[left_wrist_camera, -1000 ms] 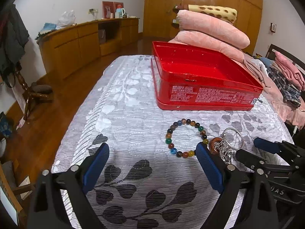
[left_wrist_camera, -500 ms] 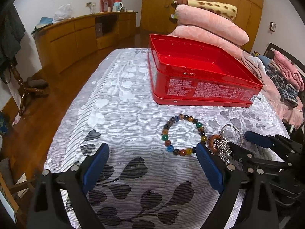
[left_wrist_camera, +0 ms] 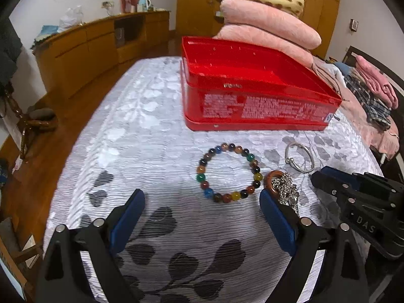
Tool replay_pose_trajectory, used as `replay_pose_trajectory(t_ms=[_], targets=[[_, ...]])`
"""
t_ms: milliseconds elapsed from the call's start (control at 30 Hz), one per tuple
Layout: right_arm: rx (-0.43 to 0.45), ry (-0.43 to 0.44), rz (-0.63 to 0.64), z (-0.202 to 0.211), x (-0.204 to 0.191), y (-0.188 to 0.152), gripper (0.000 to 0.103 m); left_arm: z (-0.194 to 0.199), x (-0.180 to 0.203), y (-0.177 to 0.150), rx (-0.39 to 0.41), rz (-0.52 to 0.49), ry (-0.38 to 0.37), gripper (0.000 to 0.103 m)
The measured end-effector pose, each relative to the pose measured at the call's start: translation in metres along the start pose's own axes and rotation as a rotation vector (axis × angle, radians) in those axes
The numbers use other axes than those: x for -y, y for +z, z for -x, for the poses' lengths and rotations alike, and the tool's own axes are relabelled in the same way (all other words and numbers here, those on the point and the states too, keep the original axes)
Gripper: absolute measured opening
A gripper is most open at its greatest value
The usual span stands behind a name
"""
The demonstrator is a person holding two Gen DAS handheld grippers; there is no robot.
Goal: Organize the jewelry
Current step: 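Grasp the gemstone bead bracelet with the left tool while the right tool grasps the silver ring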
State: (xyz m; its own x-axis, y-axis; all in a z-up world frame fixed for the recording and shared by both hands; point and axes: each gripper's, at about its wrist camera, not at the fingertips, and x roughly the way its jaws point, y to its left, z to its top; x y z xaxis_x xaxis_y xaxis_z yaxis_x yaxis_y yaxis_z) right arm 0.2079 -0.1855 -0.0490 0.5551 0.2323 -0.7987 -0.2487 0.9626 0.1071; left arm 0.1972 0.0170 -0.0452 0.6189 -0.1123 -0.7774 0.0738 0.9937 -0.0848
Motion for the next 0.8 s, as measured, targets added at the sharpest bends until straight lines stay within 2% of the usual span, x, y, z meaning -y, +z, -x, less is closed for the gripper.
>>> replay_pose_trajectory(t_ms=[167, 333, 433, 533, 600, 667, 733, 800], targets=[[0.002, 0.009, -0.005, 0.001, 0.002, 0.000, 0.022, -0.007, 0.003, 0.004, -0.016, -0.002, -0.003, 0.090], [0.001, 0.016, -0.008, -0.001, 0.004, 0.001, 0.022, -0.015, 0.010, 0.010, -0.035, -0.031, 0.026, 0.090], [0.003, 0.019, -0.011, 0.000, 0.004, 0.001, 0.022, -0.016, 0.012, 0.012, -0.033, -0.041, 0.027, 0.085], [0.004, 0.022, -0.015, 0.000, 0.006, 0.002, 0.022, -0.013, 0.008, 0.013, -0.019, -0.031, 0.033, 0.068], [0.005, 0.020, -0.016, 0.000, 0.007, 0.003, 0.024, -0.011, 0.005, 0.013, -0.011, -0.030, 0.050, 0.048], [0.004, 0.021, -0.018, 0.000, 0.007, 0.003, 0.025, -0.010, -0.001, 0.013, -0.007, -0.016, 0.065, 0.036], [0.003, 0.024, -0.017, -0.001, 0.006, 0.004, 0.025, -0.009, -0.007, 0.013, -0.005, -0.002, 0.067, 0.025], [0.004, 0.030, -0.015, 0.000, 0.005, 0.004, 0.026, -0.008, -0.012, 0.014, -0.005, 0.005, 0.062, 0.022]])
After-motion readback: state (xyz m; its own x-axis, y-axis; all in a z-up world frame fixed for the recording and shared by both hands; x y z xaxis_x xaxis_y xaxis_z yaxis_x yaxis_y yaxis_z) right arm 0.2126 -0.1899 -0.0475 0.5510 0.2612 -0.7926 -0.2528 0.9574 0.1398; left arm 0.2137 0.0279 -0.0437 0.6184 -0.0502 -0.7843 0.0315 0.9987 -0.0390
